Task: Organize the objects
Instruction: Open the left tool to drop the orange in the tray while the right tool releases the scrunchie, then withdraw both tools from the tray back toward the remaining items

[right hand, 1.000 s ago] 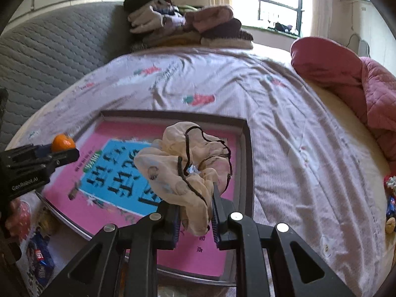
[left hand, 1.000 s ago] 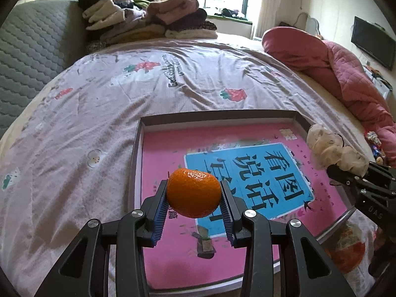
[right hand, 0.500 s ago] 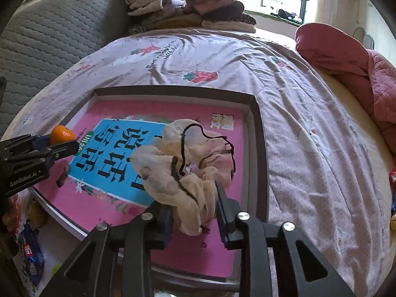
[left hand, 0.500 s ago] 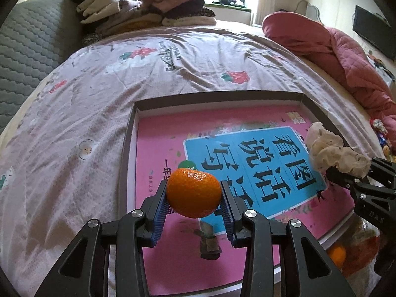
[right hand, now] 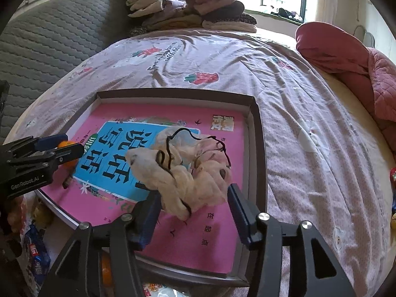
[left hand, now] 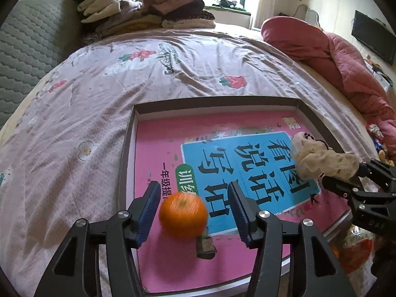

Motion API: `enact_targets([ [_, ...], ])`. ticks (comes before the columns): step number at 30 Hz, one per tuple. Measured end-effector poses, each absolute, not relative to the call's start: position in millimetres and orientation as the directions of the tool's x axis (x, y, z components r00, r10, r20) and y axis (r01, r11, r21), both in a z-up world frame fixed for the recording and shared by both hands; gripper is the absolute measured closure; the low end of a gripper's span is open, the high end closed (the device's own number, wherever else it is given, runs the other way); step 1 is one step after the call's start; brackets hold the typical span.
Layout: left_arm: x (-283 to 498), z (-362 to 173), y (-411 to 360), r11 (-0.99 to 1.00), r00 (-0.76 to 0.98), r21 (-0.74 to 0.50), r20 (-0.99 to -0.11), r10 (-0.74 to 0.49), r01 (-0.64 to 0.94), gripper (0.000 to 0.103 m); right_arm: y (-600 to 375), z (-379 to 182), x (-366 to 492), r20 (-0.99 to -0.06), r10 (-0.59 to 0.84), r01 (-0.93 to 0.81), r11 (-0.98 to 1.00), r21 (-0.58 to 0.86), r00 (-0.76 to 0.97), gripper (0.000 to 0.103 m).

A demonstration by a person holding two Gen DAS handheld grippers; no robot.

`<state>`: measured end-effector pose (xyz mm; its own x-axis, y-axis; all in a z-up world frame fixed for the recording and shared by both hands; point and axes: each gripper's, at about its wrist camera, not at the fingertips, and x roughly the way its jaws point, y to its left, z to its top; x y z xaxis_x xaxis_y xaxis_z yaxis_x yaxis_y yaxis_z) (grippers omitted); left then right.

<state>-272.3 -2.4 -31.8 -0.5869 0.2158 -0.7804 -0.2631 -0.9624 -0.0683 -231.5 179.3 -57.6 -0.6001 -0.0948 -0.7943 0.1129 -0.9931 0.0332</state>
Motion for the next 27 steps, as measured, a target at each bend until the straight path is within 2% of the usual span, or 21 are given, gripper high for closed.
enact_targets([
  [10,-263.6,-11.0,-6.9,-0.966,-0.623,-0.072,-0.752,0.216,-0.249,0.039,180.2,-38.4,-226.3,-0.756,-0.117,0.127,-0.991,0.045,-0.644,0.045],
  [27,-203.1,45.7,-11.4,-0.973,-0.715,-0.020,-0.674,0.183,-0.231,0.036,178.1,1.2,-199.4,-0.674,-0.167,0.158,-0.985,0.074,-0.719,0.044],
])
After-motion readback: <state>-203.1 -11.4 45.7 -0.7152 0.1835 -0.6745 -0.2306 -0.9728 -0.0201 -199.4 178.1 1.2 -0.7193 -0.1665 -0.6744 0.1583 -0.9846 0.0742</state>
